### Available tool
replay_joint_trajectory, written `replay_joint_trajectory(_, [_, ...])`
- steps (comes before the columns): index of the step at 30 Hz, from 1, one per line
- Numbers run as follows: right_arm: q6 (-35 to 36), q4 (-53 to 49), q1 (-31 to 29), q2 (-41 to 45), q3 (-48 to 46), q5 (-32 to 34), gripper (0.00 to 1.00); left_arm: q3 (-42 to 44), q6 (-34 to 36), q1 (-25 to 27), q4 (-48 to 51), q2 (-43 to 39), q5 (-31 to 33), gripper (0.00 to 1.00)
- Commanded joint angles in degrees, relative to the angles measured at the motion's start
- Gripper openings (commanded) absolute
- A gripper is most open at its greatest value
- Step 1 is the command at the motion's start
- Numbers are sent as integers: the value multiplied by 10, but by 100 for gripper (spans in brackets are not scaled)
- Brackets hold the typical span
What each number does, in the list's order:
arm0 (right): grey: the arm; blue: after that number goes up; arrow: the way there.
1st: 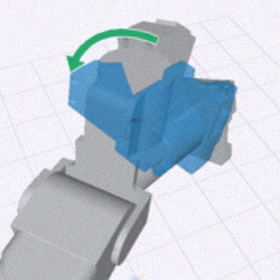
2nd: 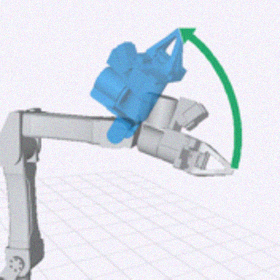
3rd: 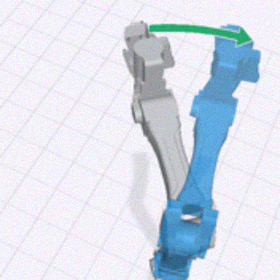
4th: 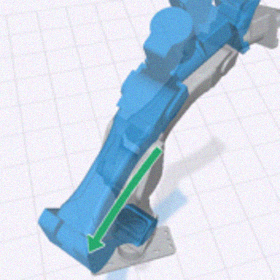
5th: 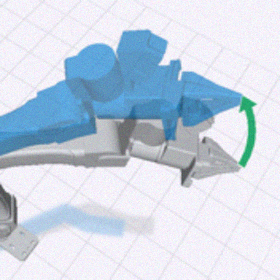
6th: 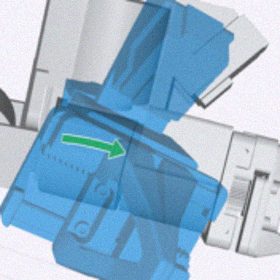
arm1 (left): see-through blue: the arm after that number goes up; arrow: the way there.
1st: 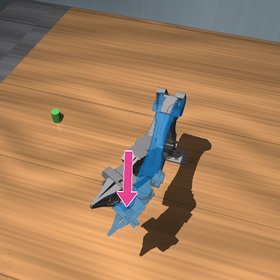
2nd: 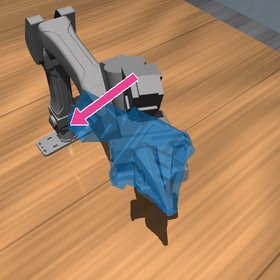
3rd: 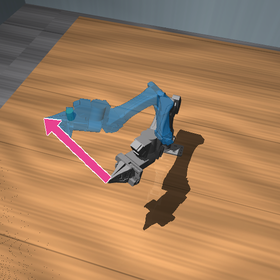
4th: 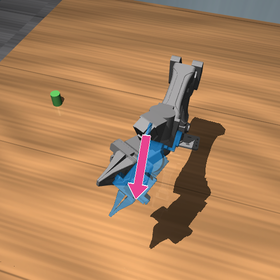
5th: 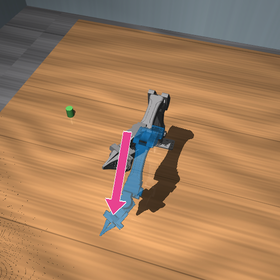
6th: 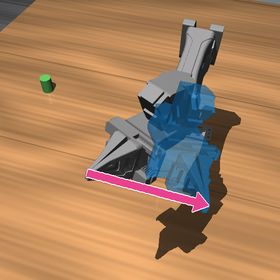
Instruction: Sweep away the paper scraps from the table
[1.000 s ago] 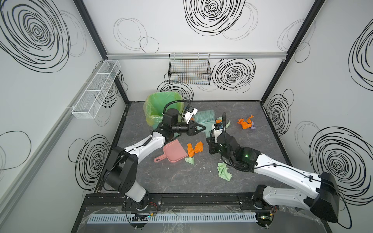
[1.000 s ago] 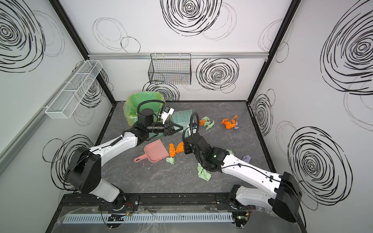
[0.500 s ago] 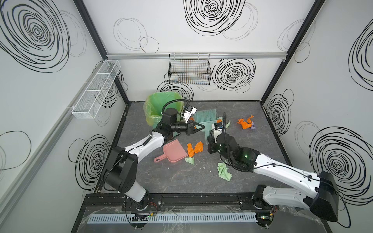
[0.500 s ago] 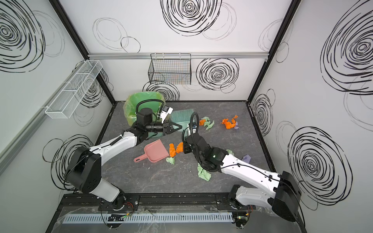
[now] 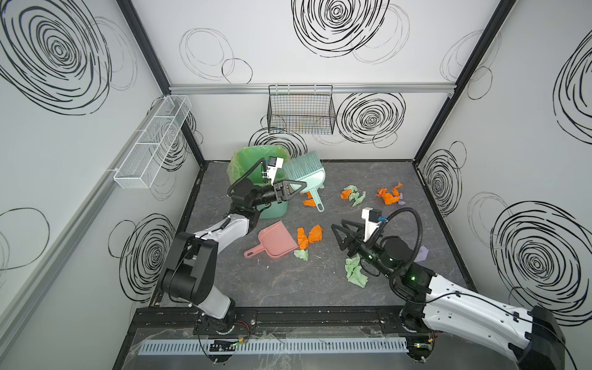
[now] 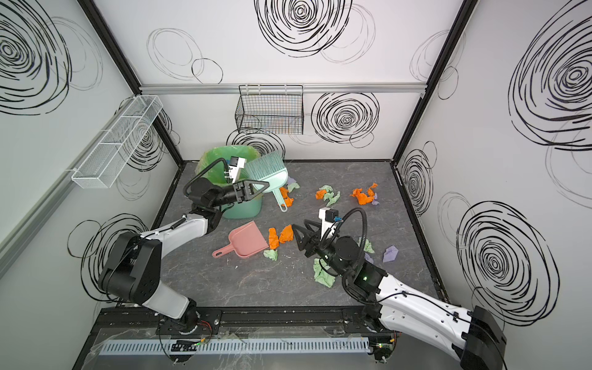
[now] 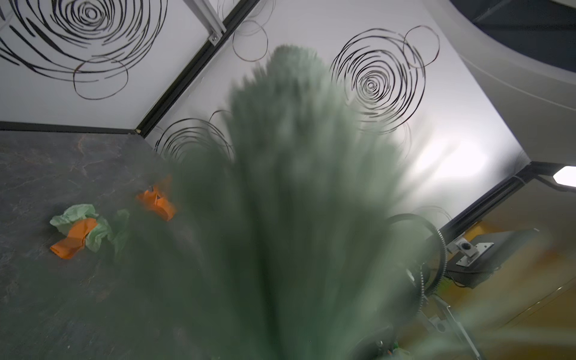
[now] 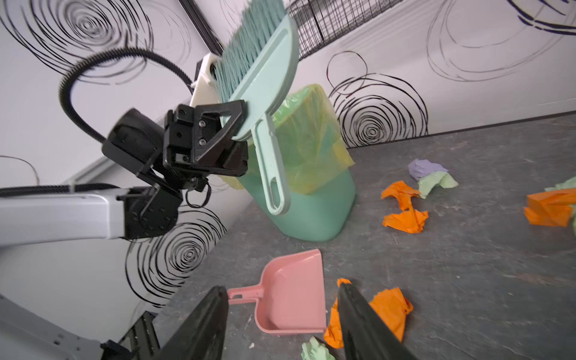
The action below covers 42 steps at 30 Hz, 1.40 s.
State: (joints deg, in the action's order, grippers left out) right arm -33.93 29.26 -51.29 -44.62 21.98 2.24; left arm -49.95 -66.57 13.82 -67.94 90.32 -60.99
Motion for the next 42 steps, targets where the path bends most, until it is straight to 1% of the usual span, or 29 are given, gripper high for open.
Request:
replay_joint_trajectory(1, [-57, 167, 16, -15, -14, -48, 62, 21, -102, -5, -152, -22, 22, 0])
replay_joint_trajectory(4, [-73, 256, 18, -63, -18, -65, 63, 42, -50, 4, -88, -59, 46, 0])
replay_joint_trajectory(7, [-83, 316, 18, -119, 2, -82, 63, 56, 21, 17, 1, -103, 78, 0])
replay_joint_trajectory(9, [-94, 360, 18, -162, 20, -96, 62, 59, 50, 22, 40, -125, 96, 0])
replay_joint_trajectory(14, [-115, 441, 17, -245, 56, -117, 61, 62, 37, 24, 36, -137, 105, 0])
replay_joint_trajectory(18, [-134, 507, 17, -293, 76, -130, 55, 73, 37, 24, 33, -136, 111, 0])
replay_joint_trajectory(30, [-182, 608, 21, -385, 125, -134, 37, 86, 36, 23, 21, -131, 118, 0])
replay_joint_trajectory(35, [-217, 659, 28, -427, 148, -139, 29, 88, 36, 23, 20, -130, 119, 0])
replay_joint_trajectory(42, [-239, 713, 29, -472, 166, -138, 24, 90, 34, 23, 15, -132, 114, 0])
